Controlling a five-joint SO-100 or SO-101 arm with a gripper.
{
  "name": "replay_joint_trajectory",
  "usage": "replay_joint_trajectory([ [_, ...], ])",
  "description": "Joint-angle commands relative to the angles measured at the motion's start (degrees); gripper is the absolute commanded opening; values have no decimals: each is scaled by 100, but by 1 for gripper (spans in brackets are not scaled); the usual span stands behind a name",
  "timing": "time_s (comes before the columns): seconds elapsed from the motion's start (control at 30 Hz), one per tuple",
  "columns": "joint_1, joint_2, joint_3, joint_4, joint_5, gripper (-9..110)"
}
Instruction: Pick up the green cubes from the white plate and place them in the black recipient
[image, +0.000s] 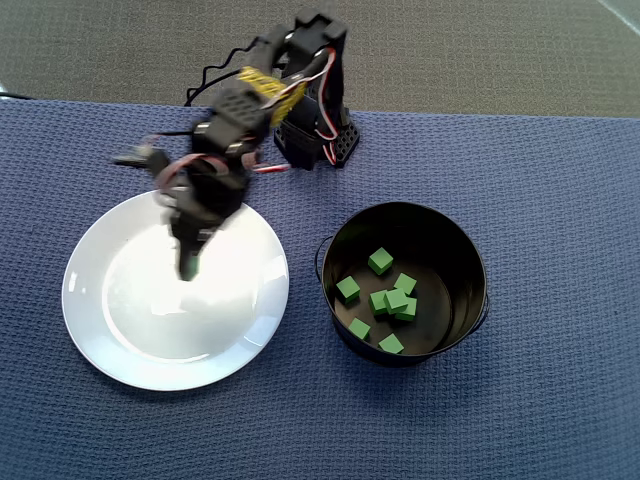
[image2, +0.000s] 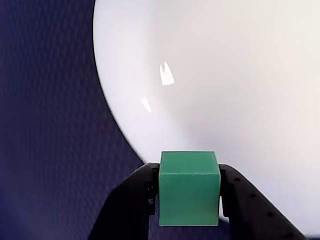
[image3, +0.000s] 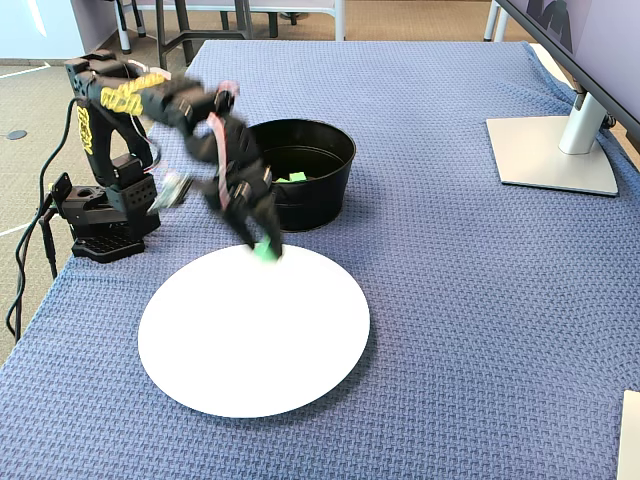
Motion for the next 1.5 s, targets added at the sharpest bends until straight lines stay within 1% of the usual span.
replay_joint_trajectory([
  [0.0, -1266, 1072, 114, 519, 606, 0],
  [0.13, -2698, 1617, 79, 896, 1143, 0],
  [0.3, -4298, 2013, 185, 932, 1459, 0],
  [0.43, -5010, 1731, 325, 967, 1740, 0],
  [0.53, -5106, 1274, 132, 1151, 1775, 28],
  [0.67, -4860, 984, -369, 1512, 1811, 40],
  [0.73, -4641, 976, -536, 1538, 1758, 43],
  [0.8, -4386, 1125, -606, 1547, 1573, 41],
  [0.9, -3814, 1714, -352, 1380, 1477, 25],
  [1.0, -3146, 2408, 281, 1081, 1327, 4],
  [1.03, -2944, 2707, 598, 949, 1204, 0],
  [1.13, -2347, 3735, 1670, 571, 782, 0],
  [1.27, -1758, 4834, 2795, 413, 272, 0],
  [1.47, -1494, 6627, 4403, 896, -62, 0],
])
